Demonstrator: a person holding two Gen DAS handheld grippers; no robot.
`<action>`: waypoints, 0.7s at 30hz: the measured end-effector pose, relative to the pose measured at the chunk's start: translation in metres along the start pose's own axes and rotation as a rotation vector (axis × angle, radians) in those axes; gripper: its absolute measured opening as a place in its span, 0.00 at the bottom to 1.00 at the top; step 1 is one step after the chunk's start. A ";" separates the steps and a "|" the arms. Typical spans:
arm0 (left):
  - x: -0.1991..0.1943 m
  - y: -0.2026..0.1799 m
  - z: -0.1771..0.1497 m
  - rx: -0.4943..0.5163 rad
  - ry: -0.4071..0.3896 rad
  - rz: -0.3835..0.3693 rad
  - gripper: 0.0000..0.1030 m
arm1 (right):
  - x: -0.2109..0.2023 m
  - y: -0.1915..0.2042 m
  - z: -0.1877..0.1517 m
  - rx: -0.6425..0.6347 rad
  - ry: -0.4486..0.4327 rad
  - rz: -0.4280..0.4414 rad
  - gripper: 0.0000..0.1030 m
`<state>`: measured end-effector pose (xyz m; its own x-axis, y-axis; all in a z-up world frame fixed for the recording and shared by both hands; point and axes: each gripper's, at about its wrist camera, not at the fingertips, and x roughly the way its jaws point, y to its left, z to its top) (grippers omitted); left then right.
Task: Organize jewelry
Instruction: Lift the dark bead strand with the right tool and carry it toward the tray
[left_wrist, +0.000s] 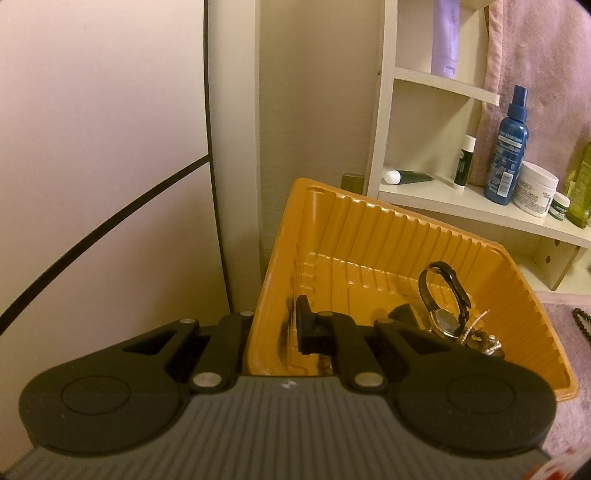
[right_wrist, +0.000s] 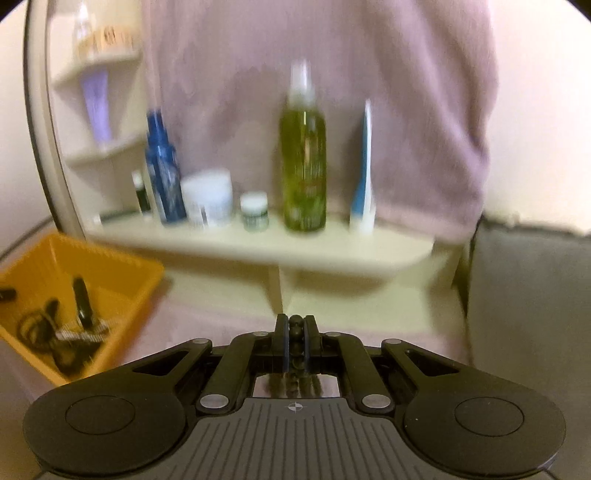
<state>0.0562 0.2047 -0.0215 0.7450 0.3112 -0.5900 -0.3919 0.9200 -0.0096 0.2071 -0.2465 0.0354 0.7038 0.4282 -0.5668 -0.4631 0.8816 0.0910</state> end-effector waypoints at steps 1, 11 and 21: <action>0.000 0.000 0.000 -0.001 -0.001 -0.001 0.08 | -0.007 0.002 0.005 -0.005 -0.017 0.001 0.07; -0.001 0.002 0.000 -0.008 -0.003 -0.009 0.08 | -0.059 0.031 0.070 -0.103 -0.176 0.052 0.07; -0.004 0.003 -0.001 -0.014 -0.015 -0.019 0.08 | -0.092 0.081 0.130 -0.147 -0.351 0.214 0.07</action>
<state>0.0511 0.2059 -0.0200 0.7601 0.2975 -0.5777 -0.3854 0.9222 -0.0321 0.1749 -0.1884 0.2018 0.7125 0.6620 -0.2326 -0.6721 0.7391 0.0445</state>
